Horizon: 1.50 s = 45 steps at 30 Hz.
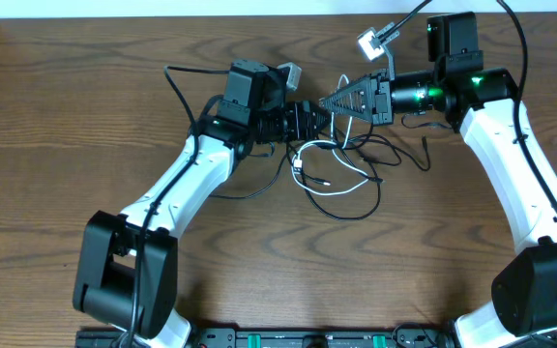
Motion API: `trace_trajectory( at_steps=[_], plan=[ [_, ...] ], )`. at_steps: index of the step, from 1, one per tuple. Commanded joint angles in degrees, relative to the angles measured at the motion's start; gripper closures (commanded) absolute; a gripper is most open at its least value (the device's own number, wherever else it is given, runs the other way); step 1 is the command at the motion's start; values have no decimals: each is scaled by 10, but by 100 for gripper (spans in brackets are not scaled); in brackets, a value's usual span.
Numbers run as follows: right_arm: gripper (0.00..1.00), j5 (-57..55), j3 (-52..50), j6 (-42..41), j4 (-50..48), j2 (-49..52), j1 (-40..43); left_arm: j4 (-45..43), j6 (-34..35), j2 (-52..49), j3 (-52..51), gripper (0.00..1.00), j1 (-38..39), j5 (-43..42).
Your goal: Untangle cables
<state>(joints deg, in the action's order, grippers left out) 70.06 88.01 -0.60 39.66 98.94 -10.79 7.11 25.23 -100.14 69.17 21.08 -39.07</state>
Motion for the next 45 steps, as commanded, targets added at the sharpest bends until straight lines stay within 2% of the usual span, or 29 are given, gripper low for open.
trace_trajectory(
  at_steps=[1, 8, 11, 15, 18, 24, 26, 38, 45],
  plan=[
    [99, 34, 4, 11, -1, -5, -1, -2, -12, -17, 3, 39, -1, 19],
    [99, 114, 5, 10, -36, -21, 4, 16, -10, -28, 3, 44, -1, 61],
    [99, 134, 5, -21, -75, -37, 14, 35, -10, -28, 3, 46, -1, 85],
    [99, 148, 5, -70, -139, -64, 30, 59, -10, -28, 3, 53, -1, 112],
    [99, 161, 5, -130, -209, -94, 48, 66, -10, -28, 3, 60, -1, 122],
    [99, 161, 5, -204, -292, -134, 85, 81, -10, -28, 3, 87, -1, 150],
    [99, 161, 5, -222, -311, -147, 101, 91, -10, -28, 3, 92, -1, 161],
    [99, 154, 5, -306, -391, -186, 227, 122, -9, -28, -1, 92, -1, 202],
    [99, 161, 4, -299, -389, -177, 266, 117, -10, -27, -3, 93, -1, 196]
  ],
)
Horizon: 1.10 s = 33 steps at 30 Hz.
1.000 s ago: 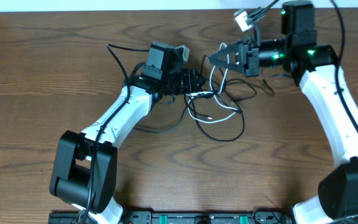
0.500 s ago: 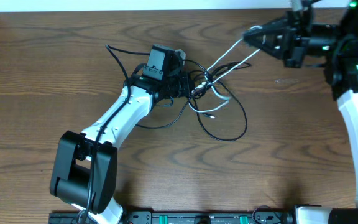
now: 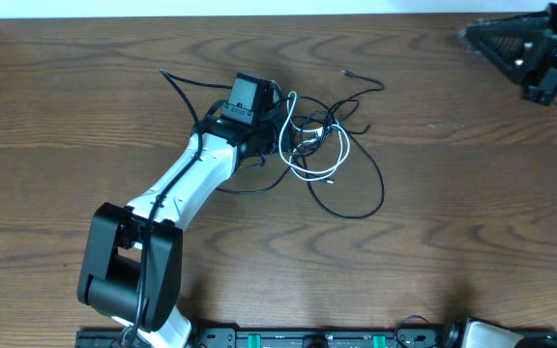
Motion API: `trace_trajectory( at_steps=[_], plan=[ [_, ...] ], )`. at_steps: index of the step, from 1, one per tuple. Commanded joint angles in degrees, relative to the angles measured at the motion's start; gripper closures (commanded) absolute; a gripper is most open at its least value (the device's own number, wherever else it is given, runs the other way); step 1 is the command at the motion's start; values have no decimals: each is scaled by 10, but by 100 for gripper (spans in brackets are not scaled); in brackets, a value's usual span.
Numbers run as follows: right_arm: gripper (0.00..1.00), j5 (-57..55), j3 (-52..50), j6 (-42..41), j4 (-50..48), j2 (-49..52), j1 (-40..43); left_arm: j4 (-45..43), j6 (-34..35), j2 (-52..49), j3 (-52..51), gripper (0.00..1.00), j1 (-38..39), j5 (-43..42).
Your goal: Untangle cables
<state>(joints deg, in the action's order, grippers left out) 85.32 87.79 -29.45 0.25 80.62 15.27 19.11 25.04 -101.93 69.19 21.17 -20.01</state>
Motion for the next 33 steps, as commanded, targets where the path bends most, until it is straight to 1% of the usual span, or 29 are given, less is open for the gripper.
trace_trajectory(
  at_steps=[1, 3, 4, 6, 8, 10, 11, 13, 14, 16, 19, 22, 27, 33],
  plan=[
    [99, 9, 6, -3, 14, 10, 3, -7, -8, -8, -3, 93, -2, -7],
    [98, 8, 6, 33, 54, 21, -6, -26, -8, -4, -3, 93, -3, -44],
    [94, 8, 6, 51, 77, 26, -11, -35, -8, 0, -2, 93, -3, -59],
    [82, 0, 6, 99, 139, 39, -20, -57, -5, 11, -1, 92, -3, -82],
    [67, -29, 6, 141, 210, 51, -28, -64, 15, 26, 2, 93, -3, -79],
    [53, -87, 6, 193, 295, 65, -41, -74, 18, 43, 2, 93, -4, -78],
    [50, -116, 6, 211, 330, 70, -49, -75, 19, 50, 2, 93, -4, -70],
    [49, -179, 6, 245, 389, 78, -67, -72, 19, 64, 2, 93, -4, -37],
    [49, -237, 6, 262, 424, 83, -87, -64, 19, 69, 2, 93, -4, -12],
    [49, -288, 6, 270, 446, 86, -111, -57, 19, 69, 2, 93, -4, -1],
    [49, -402, 6, 270, 471, 90, -161, -46, 18, 68, 2, 93, -4, 0],
    [48, -491, 6, 269, 493, 103, -209, -46, 18, 68, 2, 93, -4, 0],
    [48, -539, 6, 237, 490, 155, -266, -39, 18, 68, 2, 93, -4, 0],
    [49, -563, 6, 240, 454, 229, -295, -28, 18, 68, 2, 93, -4, 0]
  ],
)
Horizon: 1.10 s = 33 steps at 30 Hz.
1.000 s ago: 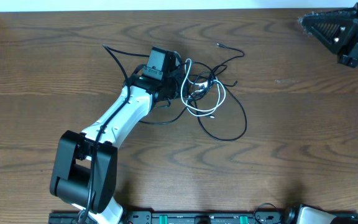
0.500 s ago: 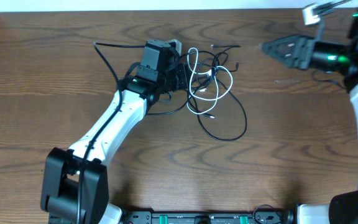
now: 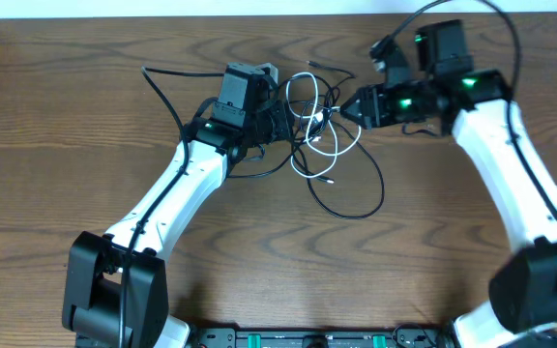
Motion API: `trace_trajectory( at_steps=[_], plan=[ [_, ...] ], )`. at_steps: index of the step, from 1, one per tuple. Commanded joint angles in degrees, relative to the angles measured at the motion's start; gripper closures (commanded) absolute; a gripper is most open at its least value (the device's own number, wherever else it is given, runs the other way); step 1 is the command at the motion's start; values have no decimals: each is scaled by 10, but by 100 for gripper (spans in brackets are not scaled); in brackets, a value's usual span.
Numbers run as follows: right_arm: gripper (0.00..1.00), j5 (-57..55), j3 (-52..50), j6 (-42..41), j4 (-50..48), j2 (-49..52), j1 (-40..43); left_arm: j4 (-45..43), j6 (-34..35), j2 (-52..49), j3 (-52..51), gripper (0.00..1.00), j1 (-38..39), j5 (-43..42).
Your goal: Untangle cables
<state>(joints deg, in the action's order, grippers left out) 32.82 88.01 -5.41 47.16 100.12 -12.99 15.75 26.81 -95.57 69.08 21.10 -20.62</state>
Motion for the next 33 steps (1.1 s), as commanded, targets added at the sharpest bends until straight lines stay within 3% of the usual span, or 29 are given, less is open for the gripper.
trace_trajectory(
  at_steps=[1, 6, 9, 10, 15, 19, 25, 31, 32, 33],
  plan=[
    [50, -33, 4, 4, -22, 45, -14, 8, 0, 5, 3, 93, -3, 6],
    [69, 24, 4, 46, -27, 76, -21, 11, 0, 5, 3, 93, -3, 8],
    [96, 25, 4, 53, -26, 77, -21, 12, -1, 5, 3, 92, -3, 8],
    [99, 25, 4, 54, -26, 74, -19, 13, -2, 5, 3, 93, -3, 9],
    [99, 31, 9, 63, -26, 33, 23, 55, -2, 5, 3, 93, -3, 76],
    [99, 103, 9, 63, -24, -33, 108, 100, -2, 5, 3, 92, -3, 129],
    [99, 158, 9, 63, -1, -80, 203, 116, -2, 5, 2, 92, -3, 148],
    [99, 142, 8, 71, 44, -80, 220, 116, -2, 5, 2, 92, -3, 153],
    [96, 143, 8, 83, 50, -80, 217, 116, -2, 5, 2, 92, -3, 153],
    [82, 143, 8, 96, 53, -80, 211, 116, -2, 5, 2, 92, -3, 153]
  ],
)
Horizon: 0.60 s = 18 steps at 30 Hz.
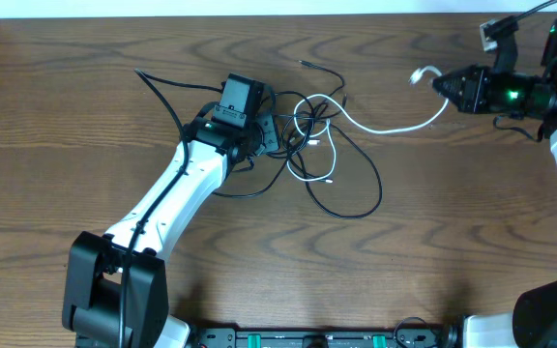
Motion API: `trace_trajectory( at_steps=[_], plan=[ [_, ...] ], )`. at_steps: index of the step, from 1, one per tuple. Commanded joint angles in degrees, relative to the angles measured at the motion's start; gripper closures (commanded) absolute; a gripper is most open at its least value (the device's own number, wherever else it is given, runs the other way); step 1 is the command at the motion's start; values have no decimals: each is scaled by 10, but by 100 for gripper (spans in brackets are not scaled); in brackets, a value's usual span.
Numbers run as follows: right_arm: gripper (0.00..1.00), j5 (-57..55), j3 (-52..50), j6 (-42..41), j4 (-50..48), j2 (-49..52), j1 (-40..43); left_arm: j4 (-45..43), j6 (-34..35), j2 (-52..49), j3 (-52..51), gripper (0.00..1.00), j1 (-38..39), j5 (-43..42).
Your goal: Untangle cables
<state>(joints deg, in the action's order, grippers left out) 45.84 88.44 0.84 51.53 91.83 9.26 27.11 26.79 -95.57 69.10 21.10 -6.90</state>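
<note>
A tangle (312,121) of black and white cables lies at the middle back of the table. My left gripper (278,132) is at its left edge and looks shut on the black cable (358,201), which loops out toward the front. My right gripper (441,87) is far off at the back right, shut on the white cable (385,128) near its plug end (420,74). The white cable runs from that grip in a long arc back into the tangle, where it still coils in loops (329,155).
A black cable tail (159,85) runs out to the back left past my left wrist. Another thin black end (319,66) lies behind the tangle. The table's far edge (259,14) meets a white wall. A black rail (317,338) lines the front edge.
My right gripper was at the right side of the tangle; now it is far to the right, with the white cable drawn out behind it. The left gripper has stayed at the tangle.
Both grippers first met at the tangle. Then the right gripper was away at the back right corner while the left stayed by the cables. It was back at the tangle after that, and now it holds the white cable stretched out to the right.
</note>
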Motion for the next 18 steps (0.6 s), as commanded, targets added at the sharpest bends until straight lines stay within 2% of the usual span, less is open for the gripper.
trace_trajectory(
  at_steps=[1, 3, 4, 5, 9, 11, 18],
  plan=[
    [67, 12, 3, 42, 12, 3, -16, 3, -2, 5, 2, 92, -3, 16],
    [35, 12, 3, 54, 12, 3, -29, 3, -2, 5, 2, 93, -3, 16],
    [25, 12, 3, 57, 11, 3, -35, 3, -2, 5, 2, 92, -3, 16],
    [19, 10, 3, 57, 8, 3, -43, 4, -2, 5, 2, 92, -3, 15],
    [16, -10, 3, 57, -8, 3, -77, 13, -6, 5, 2, 93, -3, -2],
    [17, -39, 3, 64, -15, 3, -103, 13, -33, 5, 2, 93, -3, -37],
    [32, -71, 3, 200, -11, 16, -183, 11, -153, 15, 3, 93, -19, -229]
  ],
)
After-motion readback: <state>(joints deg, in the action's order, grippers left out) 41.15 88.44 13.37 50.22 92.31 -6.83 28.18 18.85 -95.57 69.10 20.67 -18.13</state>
